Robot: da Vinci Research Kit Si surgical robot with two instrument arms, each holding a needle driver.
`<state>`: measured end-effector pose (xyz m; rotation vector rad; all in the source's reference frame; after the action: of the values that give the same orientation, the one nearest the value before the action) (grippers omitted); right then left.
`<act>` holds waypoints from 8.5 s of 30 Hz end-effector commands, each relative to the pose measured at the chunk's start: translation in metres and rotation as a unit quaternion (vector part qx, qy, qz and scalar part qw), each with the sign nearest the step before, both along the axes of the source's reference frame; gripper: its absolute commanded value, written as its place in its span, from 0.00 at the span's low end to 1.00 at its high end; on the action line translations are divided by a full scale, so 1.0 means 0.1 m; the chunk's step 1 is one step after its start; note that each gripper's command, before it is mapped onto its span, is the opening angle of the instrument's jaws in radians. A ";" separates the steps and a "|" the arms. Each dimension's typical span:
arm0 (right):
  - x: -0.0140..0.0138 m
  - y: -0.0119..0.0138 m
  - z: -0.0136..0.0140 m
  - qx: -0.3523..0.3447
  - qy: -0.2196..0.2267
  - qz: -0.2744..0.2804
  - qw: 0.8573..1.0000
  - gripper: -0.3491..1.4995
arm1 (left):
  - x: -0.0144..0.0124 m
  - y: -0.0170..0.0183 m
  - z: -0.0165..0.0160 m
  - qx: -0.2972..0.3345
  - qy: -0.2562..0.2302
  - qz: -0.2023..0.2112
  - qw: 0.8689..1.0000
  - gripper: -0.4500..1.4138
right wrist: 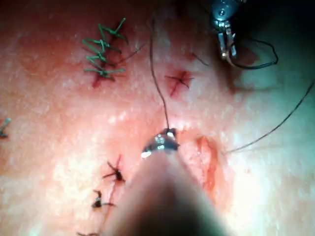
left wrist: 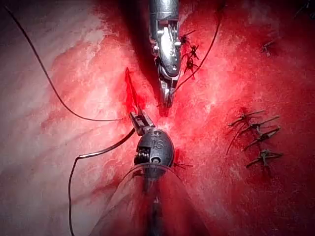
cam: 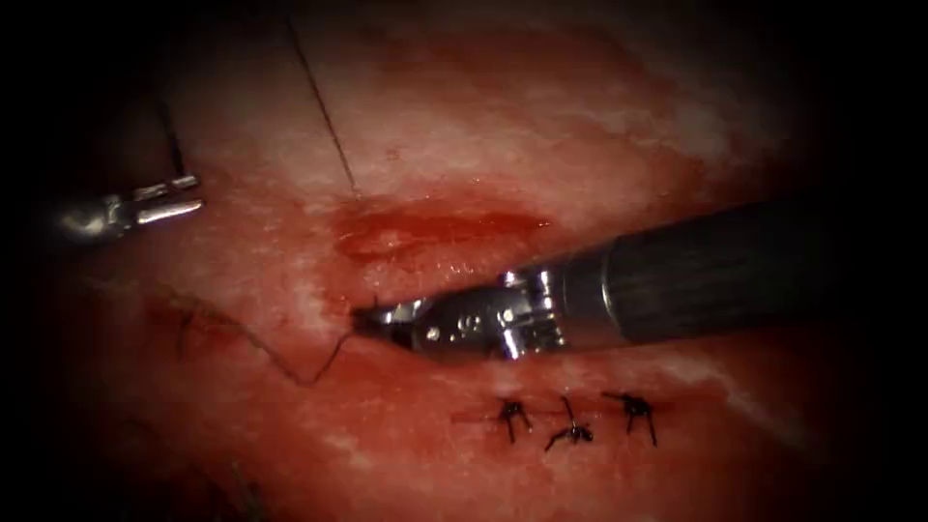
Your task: Wound Closure
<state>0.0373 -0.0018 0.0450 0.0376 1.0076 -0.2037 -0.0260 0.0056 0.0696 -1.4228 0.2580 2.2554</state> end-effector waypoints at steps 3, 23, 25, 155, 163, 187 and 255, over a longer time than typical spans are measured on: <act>0.002 -0.020 -0.011 0.007 -0.004 -0.019 1.000 0.00 | -0.003 -0.007 0.004 0.002 -0.001 0.002 1.000 0.00; 0.018 -0.087 -0.106 0.058 0.053 -0.142 0.987 0.00 | -0.002 -0.008 0.004 0.002 -0.001 0.002 1.000 0.00; 0.020 -0.081 -0.104 0.050 0.063 -0.127 0.989 0.09 | -0.002 -0.008 0.004 0.002 -0.001 0.002 1.000 0.00; -0.058 0.123 0.009 0.246 0.003 0.186 0.951 0.00 | -0.029 -0.018 0.019 0.002 0.004 0.014 1.000 0.00; 0.006 0.149 0.081 0.304 0.022 0.277 0.911 0.47 | -0.037 -0.021 0.021 0.003 0.003 0.018 1.000 0.00; 0.067 0.152 0.164 0.439 -0.032 0.300 0.846 0.48 | -0.035 -0.023 0.019 0.003 0.003 0.019 1.000 0.00; 0.029 0.178 0.017 0.370 0.102 0.326 0.864 0.82 | -0.036 -0.024 0.024 0.008 0.011 0.026 1.000 0.00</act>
<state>0.0396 0.0164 0.0464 0.3734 1.1959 0.8311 -0.0292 0.0039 0.0715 -1.4124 0.2167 2.3116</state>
